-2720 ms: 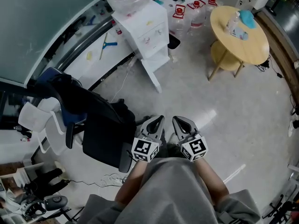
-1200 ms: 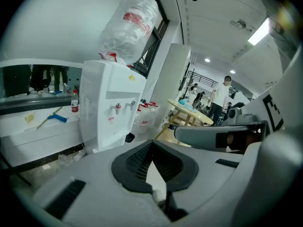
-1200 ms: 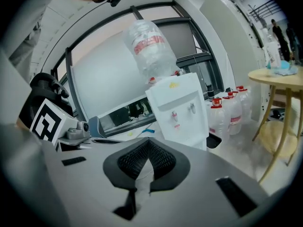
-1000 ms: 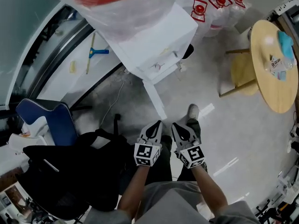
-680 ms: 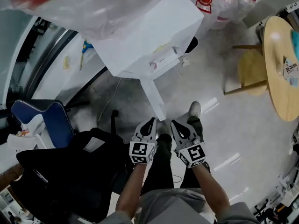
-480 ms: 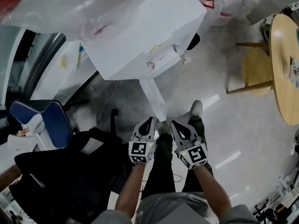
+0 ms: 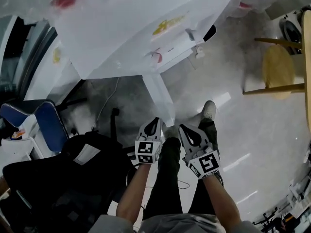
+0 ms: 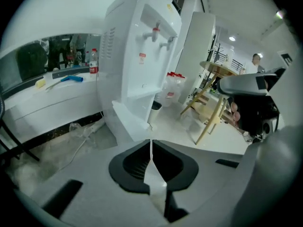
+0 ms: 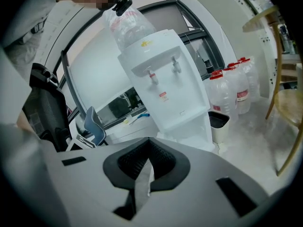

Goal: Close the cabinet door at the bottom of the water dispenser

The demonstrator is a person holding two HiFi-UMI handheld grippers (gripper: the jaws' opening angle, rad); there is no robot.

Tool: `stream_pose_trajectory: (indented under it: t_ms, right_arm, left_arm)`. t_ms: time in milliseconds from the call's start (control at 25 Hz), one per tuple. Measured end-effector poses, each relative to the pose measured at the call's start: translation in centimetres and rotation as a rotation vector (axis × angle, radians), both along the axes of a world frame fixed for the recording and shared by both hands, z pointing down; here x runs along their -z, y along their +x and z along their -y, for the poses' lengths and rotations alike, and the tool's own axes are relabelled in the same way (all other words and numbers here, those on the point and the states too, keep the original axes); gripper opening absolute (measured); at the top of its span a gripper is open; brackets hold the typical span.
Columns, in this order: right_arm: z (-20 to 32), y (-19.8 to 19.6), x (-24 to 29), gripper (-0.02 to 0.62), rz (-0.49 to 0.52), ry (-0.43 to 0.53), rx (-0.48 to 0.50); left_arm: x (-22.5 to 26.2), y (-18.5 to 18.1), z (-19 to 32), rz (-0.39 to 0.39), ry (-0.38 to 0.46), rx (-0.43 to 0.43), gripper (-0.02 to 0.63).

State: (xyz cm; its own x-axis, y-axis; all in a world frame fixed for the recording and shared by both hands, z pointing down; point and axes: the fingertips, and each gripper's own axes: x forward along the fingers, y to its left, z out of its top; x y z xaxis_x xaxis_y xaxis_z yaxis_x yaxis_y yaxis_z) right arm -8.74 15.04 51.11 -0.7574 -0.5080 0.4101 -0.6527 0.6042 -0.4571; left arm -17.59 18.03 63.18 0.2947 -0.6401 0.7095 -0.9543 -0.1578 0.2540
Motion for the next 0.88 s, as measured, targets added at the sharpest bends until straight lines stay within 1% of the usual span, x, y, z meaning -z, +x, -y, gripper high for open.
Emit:
stream_pose_trajectory:
  t_ms: [120,280,360,600,880]
  right_arm:
    - [-0.8,0.0,-1.7,0.009,-0.004,-0.016,0.002]
    - [-1.5,0.3,-3.3,0.009,-0.009,-0.025,-0.01]
    - [-1.9,0.7,-3.9,0.008,-0.011,-0.033,-0.014]
    - [-2.8,1.5,-4.9,0.009,-0.02,-0.044,-0.021]
    - [-2.3,3.5,-5.4,0.009,-0.016,-0.056,-0.065]
  left_arm:
    - [-2.8,0.0,-1.6,-0.055,-0.047,0.011,0.011]
    - [-5.2,0.6,-2.7,-0.127,-0.076,0.004,0.016]
    - [-5.8,1.1,-3.0,-0.176,-0.082,0.006,0.078]
    - [-5.7,1.3,-2.9,-0.274,-0.073,0.032,0.08]
    - [-5.7,3.1,-1.8,-0.289,-0.079,-0.007,0.078]
